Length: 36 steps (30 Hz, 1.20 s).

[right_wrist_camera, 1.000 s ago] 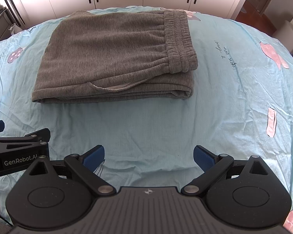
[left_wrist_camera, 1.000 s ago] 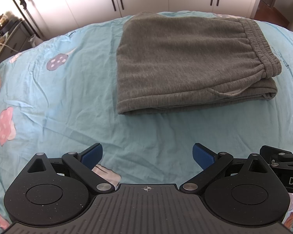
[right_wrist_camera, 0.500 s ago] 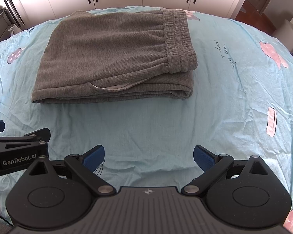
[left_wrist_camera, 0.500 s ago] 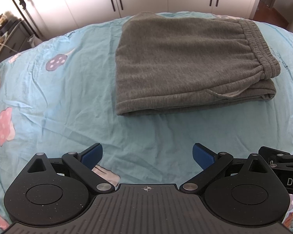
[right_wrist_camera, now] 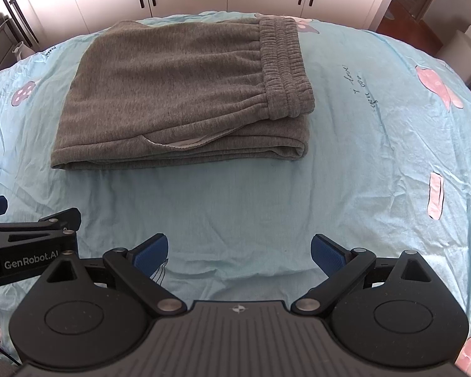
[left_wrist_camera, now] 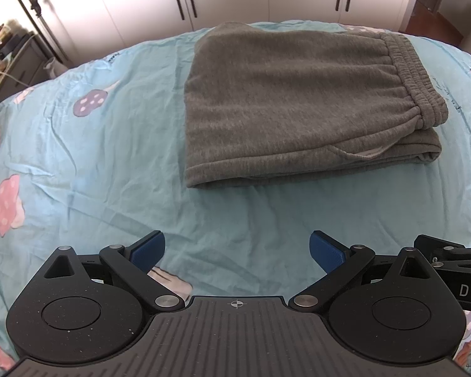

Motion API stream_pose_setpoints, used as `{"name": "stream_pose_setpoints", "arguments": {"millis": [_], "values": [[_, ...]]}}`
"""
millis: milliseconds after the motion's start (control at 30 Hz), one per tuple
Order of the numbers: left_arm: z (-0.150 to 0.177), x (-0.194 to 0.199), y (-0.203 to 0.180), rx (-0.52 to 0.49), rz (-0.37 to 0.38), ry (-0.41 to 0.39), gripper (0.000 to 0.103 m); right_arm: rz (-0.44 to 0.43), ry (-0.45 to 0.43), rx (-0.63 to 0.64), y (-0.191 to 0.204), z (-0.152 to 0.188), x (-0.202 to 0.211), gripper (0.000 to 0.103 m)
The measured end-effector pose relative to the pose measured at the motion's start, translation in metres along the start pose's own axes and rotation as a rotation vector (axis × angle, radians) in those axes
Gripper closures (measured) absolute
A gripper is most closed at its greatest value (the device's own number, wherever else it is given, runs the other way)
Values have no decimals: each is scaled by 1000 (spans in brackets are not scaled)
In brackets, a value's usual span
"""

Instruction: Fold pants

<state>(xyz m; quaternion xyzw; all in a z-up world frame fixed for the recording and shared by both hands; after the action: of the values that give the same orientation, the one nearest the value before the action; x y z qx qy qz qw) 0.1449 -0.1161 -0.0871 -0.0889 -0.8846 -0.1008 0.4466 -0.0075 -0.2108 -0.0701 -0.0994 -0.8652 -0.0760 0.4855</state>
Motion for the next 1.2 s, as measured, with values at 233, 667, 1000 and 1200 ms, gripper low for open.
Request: {"name": "stream_pose_setpoints", "arguments": {"millis": [233, 667, 1000, 1200], "values": [[0, 0, 0, 1, -1, 5, 2, 0, 1, 0, 0, 0, -1, 5], [0, 0, 0, 4, 2, 7, 2, 0, -2, -2, 0, 0, 0, 5], [-1, 2, 0, 2, -2, 4, 2, -2, -2, -5, -1, 0, 0, 5], [-2, 3, 1, 4, -3, 4, 2, -1, -3, -5, -2, 0, 0, 5]]}}
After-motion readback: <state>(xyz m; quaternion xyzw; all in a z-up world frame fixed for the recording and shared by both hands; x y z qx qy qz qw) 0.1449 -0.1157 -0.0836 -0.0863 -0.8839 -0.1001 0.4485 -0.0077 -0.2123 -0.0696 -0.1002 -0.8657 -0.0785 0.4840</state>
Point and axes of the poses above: each gripper's, at about its wrist camera, not at the fingertips, and x roughly against the way its jaws point, y to its left, z to its underside, the point moved 5 cm from there along -x, roughly the way its jaws point, and after that the axes turned 13 degrees about -y, right-handed, at the moved point
